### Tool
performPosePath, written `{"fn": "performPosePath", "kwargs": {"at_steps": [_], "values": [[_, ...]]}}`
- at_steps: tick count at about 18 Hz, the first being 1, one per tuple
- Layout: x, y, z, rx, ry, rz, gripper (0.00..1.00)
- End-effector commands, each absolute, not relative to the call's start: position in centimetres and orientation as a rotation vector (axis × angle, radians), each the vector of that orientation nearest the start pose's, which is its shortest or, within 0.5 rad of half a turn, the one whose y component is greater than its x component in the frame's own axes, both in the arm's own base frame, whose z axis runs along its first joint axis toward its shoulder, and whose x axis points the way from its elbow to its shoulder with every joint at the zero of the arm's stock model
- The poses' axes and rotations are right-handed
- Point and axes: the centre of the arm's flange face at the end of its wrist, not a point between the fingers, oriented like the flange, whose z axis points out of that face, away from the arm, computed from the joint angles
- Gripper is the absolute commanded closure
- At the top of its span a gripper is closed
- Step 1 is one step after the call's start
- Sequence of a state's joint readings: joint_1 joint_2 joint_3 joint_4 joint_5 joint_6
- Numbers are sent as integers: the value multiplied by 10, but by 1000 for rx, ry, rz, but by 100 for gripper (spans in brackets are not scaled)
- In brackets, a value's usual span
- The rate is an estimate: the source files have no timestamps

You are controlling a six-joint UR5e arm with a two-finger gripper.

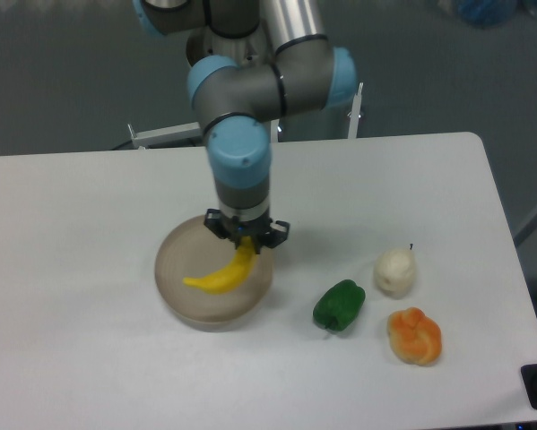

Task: Place bananas on a plate
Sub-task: 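Lower the banana onto the plate and open the gripper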

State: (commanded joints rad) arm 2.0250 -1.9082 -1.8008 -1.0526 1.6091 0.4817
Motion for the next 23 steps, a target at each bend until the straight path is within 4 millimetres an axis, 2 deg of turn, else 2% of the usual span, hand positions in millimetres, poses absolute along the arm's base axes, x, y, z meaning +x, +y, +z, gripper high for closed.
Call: {"fn": "performPosePath", "kwargs": {"at_steps": [3,10,23], "values": [[-119,565,238,-3200,70,27,65],[-110,562,212,-3239,75,-1,65],[-112,566,204,-3233,99,-2,65]]}}
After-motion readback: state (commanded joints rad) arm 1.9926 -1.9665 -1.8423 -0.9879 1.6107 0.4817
